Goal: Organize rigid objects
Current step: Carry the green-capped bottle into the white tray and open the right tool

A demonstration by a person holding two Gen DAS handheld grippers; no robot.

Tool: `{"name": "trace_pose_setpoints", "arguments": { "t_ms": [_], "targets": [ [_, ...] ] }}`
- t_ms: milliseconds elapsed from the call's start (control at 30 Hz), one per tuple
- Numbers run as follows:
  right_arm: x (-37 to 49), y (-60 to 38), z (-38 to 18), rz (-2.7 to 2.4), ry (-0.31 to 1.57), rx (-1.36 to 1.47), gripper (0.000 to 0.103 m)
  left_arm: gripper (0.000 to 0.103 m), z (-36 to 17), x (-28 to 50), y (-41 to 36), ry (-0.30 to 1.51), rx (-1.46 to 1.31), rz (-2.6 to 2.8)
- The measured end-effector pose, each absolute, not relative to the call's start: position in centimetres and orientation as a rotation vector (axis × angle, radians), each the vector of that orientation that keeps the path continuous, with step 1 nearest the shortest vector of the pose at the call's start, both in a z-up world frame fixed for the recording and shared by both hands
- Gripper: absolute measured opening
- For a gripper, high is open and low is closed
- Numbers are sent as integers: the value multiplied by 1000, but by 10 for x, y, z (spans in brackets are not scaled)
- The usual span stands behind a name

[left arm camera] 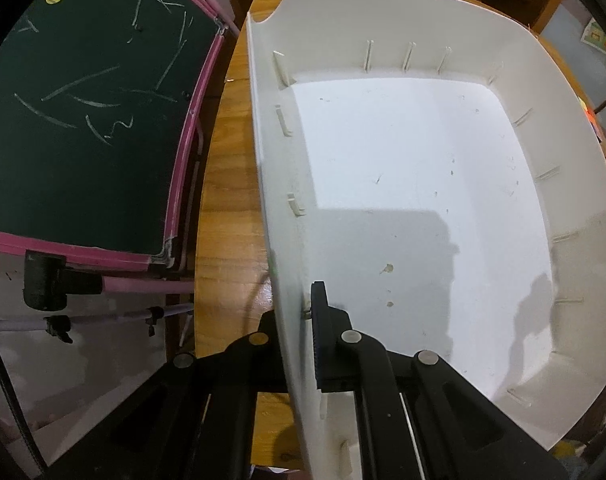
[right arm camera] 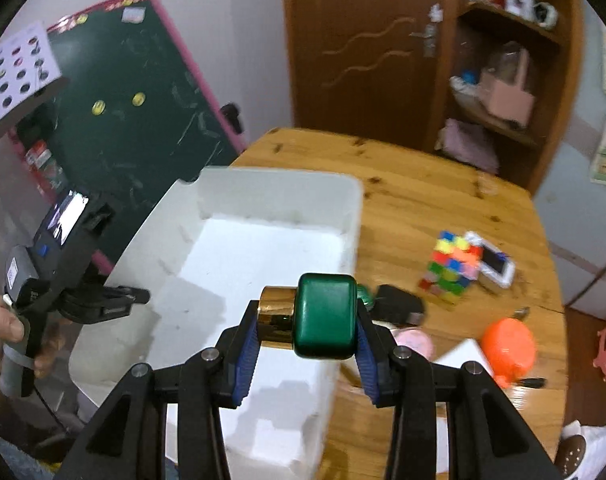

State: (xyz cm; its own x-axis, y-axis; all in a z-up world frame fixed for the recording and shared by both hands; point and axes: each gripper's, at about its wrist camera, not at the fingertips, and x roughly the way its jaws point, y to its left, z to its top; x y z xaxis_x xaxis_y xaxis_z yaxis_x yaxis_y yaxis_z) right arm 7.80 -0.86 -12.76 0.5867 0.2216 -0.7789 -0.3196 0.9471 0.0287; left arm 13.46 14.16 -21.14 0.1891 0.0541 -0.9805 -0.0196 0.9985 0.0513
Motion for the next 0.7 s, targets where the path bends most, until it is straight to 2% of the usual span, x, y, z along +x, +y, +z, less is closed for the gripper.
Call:
{"name": "trace_pose_setpoints", "arguments": {
  "t_ms": [300, 700],
  "targets": [
    [103, 16, -178, 384, 1085, -88, 43, 7, -212, 132, 141, 1372, 24, 42],
    [122, 37, -202, 341, 1182, -112, 43, 7, -213, 134, 138, 1359, 66, 27]
  ]
}}
